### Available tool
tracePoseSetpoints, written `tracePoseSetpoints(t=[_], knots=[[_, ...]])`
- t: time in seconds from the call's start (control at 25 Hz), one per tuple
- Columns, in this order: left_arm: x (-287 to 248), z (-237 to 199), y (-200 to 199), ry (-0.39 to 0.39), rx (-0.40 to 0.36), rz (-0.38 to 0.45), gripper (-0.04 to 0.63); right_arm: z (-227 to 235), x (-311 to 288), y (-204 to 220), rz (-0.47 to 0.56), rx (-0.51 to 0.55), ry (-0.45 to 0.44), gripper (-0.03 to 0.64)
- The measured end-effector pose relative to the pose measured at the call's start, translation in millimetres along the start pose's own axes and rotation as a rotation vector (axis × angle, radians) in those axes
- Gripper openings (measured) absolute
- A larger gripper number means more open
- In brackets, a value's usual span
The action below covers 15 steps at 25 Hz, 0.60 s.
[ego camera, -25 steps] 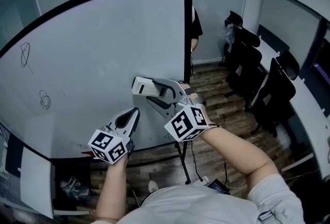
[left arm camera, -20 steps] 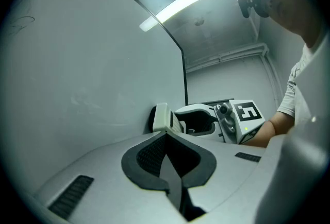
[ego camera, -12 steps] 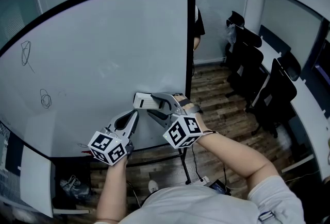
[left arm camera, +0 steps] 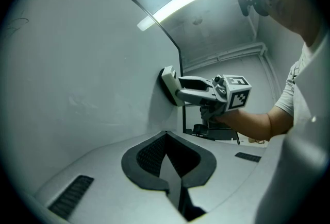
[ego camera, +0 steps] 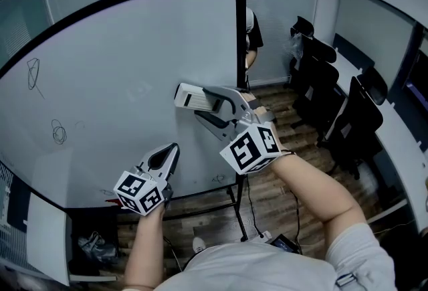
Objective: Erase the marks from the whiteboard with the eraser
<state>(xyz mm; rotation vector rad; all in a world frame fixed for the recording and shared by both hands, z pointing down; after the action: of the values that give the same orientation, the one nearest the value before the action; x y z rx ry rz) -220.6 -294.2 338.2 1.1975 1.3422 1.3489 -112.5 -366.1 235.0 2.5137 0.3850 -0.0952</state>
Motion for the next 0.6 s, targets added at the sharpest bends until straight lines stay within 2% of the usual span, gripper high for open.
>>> tracePoseSetpoints(t=[0.24, 0.4, 0.6], knots=[[-3.7, 1.7, -3.0, 0.007, -0.002, 0.004, 0.006, 57.5, 32.0, -13.2, 0.034, 0.002, 0.131, 0.238], [-3.9, 3.7, -4.0, 0.012, -0.003, 0.004, 0.006, 48.6, 30.6, -7.8, 0.024, 0.009, 0.148, 0.238], [-3.4, 2.1, -4.1, 0.010, -0.003, 0.004, 0.006, 24.0, 20.1, 4.7, 0.009, -0.007, 0.110, 0.238]])
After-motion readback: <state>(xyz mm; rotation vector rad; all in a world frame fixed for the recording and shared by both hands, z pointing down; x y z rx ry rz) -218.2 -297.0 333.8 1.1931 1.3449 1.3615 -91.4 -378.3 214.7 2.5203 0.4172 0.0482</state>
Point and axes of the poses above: the fingertips, and each gripper's own axes: x backward along the fingers, z to its right, y out of its underside, the point moved 4 cm from there along x, backward along the fingers, and after that the axes turned 14 degrees about -y, right-handed, at the moved point
